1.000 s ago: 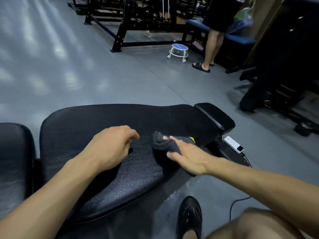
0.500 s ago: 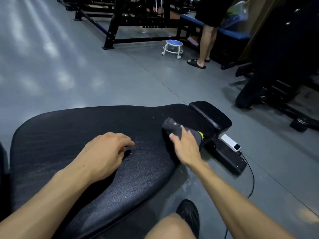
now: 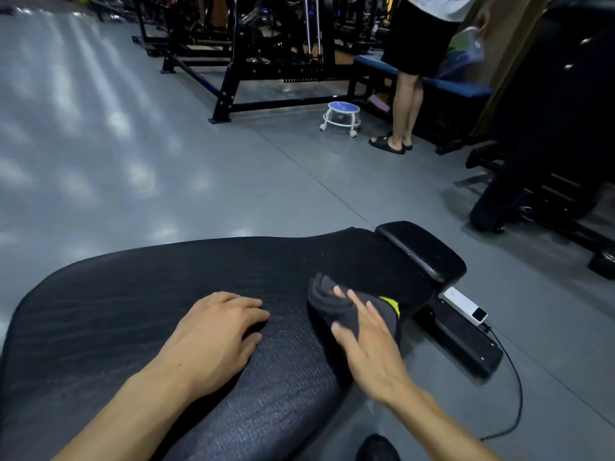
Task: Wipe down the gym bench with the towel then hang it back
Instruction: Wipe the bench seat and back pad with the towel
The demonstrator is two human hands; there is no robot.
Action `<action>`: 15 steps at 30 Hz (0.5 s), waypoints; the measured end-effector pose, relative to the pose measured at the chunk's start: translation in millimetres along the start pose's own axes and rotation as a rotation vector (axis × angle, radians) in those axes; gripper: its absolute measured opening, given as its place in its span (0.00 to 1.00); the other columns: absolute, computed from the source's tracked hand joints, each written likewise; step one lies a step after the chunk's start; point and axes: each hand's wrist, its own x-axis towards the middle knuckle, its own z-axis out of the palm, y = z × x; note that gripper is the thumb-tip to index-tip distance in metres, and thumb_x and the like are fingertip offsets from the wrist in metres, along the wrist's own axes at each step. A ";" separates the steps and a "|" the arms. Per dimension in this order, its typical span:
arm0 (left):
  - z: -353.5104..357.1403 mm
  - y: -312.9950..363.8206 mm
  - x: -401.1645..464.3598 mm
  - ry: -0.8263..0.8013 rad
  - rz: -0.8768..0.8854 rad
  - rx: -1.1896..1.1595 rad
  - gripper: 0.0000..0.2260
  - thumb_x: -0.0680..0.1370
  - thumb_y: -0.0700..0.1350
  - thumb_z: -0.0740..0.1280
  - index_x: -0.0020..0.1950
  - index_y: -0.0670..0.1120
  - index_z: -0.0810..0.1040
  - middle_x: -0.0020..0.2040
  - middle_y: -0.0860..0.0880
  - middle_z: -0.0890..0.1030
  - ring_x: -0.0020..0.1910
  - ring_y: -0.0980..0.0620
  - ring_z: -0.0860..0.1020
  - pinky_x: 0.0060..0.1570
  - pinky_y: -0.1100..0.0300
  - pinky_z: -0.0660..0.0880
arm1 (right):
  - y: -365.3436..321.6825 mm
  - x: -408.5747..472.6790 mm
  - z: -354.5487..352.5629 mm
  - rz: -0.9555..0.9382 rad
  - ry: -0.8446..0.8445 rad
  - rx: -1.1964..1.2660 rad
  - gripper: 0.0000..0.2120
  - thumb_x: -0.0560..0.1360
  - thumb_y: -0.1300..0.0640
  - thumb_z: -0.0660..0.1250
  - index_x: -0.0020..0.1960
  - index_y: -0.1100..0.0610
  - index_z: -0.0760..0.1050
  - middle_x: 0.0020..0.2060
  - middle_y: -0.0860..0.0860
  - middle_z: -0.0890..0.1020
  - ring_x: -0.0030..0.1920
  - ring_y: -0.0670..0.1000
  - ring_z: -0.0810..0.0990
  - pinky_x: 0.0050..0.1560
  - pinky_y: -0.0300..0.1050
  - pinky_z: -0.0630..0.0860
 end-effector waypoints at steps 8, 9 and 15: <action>3.1 -2.3 5.3 0.010 0.005 0.001 0.19 0.82 0.59 0.57 0.73 0.65 0.70 0.75 0.67 0.66 0.74 0.62 0.64 0.74 0.65 0.57 | 4.7 50.5 -22.7 0.123 0.015 -0.083 0.26 0.84 0.46 0.54 0.82 0.45 0.57 0.81 0.44 0.61 0.82 0.45 0.54 0.82 0.47 0.48; 2.4 -1.8 5.0 0.012 0.006 0.001 0.18 0.82 0.60 0.57 0.73 0.66 0.70 0.75 0.68 0.66 0.74 0.62 0.63 0.74 0.65 0.57 | 0.2 47.3 -18.0 0.167 0.025 -0.078 0.28 0.84 0.44 0.54 0.83 0.44 0.55 0.82 0.43 0.57 0.83 0.47 0.51 0.82 0.47 0.47; 1.3 -2.5 7.7 0.004 0.023 -0.009 0.18 0.82 0.61 0.56 0.73 0.68 0.68 0.75 0.70 0.63 0.74 0.65 0.61 0.74 0.66 0.56 | -7.3 -16.6 -9.1 -0.077 -0.055 -0.018 0.28 0.79 0.37 0.55 0.77 0.25 0.51 0.75 0.20 0.53 0.77 0.27 0.44 0.76 0.30 0.40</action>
